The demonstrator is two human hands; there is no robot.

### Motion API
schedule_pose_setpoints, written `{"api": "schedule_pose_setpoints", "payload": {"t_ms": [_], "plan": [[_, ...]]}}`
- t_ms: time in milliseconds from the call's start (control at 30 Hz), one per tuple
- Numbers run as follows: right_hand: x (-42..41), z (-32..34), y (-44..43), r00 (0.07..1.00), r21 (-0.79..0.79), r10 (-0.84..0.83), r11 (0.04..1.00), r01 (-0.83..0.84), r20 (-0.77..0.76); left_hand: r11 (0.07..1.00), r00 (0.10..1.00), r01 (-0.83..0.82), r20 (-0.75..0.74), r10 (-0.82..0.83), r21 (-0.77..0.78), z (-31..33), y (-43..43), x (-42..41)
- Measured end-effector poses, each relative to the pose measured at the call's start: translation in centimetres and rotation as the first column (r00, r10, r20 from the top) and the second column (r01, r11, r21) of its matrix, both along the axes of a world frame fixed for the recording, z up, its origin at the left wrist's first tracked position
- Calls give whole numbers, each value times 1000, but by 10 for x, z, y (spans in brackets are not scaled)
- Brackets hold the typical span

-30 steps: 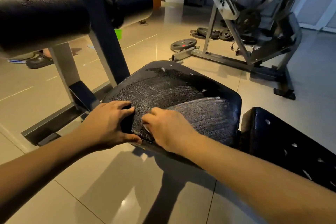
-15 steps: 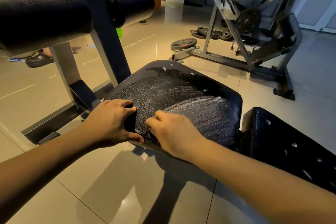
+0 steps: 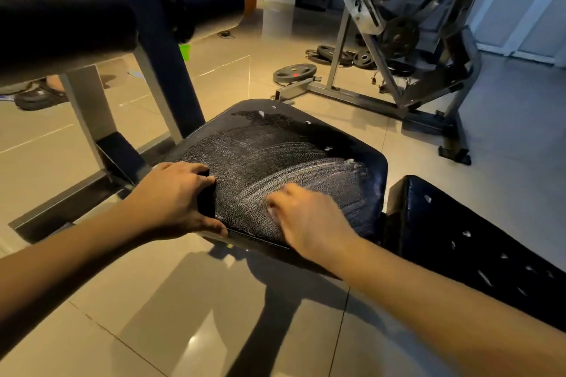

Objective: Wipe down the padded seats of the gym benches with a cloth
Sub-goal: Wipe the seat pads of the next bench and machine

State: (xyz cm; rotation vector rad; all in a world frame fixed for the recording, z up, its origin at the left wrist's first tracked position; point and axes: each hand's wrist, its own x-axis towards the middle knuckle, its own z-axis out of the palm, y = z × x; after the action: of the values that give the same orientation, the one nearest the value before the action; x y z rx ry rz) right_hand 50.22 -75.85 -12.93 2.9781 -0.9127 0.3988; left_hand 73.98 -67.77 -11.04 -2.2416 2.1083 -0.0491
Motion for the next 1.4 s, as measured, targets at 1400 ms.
{"api": "schedule_pose_setpoints", "payload": {"t_ms": [1400], "plan": [[-21,-1,-6,988,-128,96,985,-111,-122,997,992,-24,-120,33,71,-5,-12,-15]]}}
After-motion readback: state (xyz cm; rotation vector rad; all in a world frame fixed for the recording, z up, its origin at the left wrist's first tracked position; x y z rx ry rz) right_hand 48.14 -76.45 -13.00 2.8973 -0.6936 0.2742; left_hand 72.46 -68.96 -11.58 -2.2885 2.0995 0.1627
